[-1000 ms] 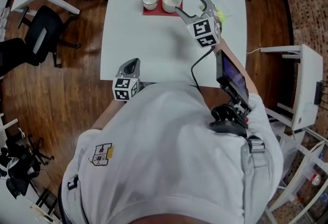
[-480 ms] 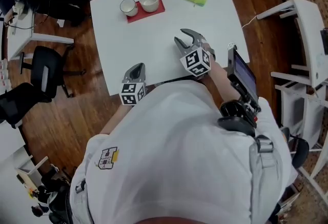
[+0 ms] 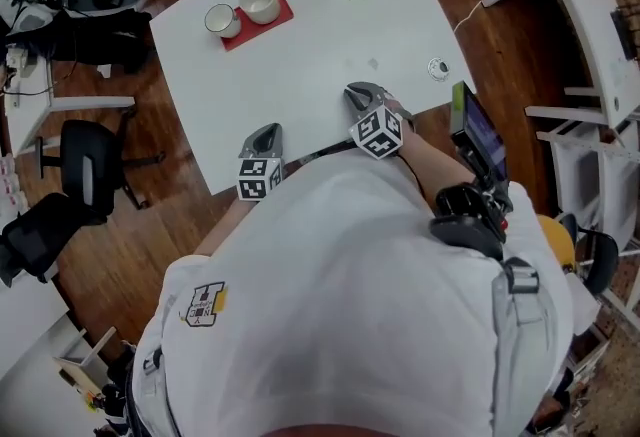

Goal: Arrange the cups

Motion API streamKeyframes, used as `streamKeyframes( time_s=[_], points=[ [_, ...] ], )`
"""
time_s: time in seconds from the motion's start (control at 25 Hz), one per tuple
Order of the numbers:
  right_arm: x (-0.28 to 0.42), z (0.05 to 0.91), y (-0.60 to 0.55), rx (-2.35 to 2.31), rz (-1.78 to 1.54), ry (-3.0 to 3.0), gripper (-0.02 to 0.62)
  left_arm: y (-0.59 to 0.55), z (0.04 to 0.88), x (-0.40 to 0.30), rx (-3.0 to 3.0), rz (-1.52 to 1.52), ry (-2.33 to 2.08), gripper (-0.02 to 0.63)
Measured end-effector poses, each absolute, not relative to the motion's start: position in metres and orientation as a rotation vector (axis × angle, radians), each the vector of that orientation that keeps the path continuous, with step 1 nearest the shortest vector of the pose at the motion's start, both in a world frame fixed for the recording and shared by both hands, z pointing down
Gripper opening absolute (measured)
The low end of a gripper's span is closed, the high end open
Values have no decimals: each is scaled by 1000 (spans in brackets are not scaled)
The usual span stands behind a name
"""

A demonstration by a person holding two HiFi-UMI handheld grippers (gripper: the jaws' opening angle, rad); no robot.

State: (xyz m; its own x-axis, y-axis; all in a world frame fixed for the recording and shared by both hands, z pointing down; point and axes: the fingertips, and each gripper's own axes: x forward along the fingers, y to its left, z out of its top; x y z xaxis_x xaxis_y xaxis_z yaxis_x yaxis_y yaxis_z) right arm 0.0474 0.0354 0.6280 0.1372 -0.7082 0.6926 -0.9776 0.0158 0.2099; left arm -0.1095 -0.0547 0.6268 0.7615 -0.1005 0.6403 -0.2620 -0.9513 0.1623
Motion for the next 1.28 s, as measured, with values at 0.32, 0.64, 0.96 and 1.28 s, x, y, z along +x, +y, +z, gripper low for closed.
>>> streamKeyframes(
  time_s=[0.32, 0.64, 0.96, 1.28],
  points=[
    [40, 654, 47, 1668, 583, -1665, 0, -47, 647, -98, 2728, 1026, -286, 0],
    [43, 654, 48, 1669, 574, -1690, 0, -47, 652, -91, 2745, 1048, -291, 0],
    [44, 655, 47, 1673, 575, -1692, 0, -48, 655, -92, 2744, 1043, -298, 0],
    [43, 655, 48, 1672, 583, -1697, 0, -46, 655, -93, 2744, 1046, -285, 0]
  ],
)
